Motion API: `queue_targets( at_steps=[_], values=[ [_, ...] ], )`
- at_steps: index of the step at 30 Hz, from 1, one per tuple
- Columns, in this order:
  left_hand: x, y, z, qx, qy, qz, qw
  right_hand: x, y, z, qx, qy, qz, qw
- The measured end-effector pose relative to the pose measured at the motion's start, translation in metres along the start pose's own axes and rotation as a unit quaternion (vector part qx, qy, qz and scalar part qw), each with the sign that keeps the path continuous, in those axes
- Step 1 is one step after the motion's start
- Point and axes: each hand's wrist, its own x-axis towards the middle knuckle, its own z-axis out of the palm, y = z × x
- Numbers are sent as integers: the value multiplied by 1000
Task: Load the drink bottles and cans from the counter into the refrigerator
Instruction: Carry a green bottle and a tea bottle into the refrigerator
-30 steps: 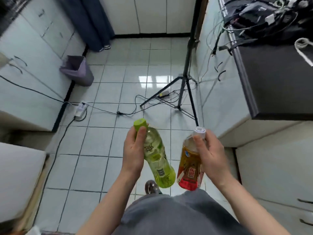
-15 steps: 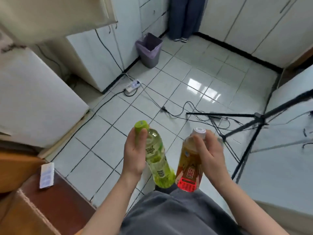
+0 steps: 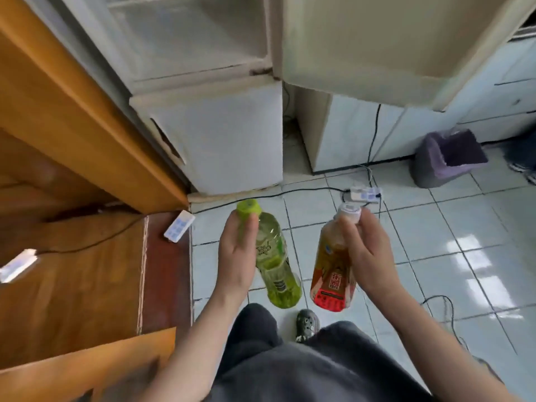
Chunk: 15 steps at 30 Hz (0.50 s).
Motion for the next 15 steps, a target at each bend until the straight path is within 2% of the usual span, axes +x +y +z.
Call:
queue_targets(
  at_steps=[6,11,15],
  values=[
    [39,-13,-45,-39,121,-44,991,67,-13,67,-14,-93,-23,995],
    [104,-27,-89,-51,148,-76,985,120,-29,132,-35,-120,-21,992],
    [183,-15,-129,-80,128,-45,987,172,-59,187,-28,-98,-44,994]
  ],
)
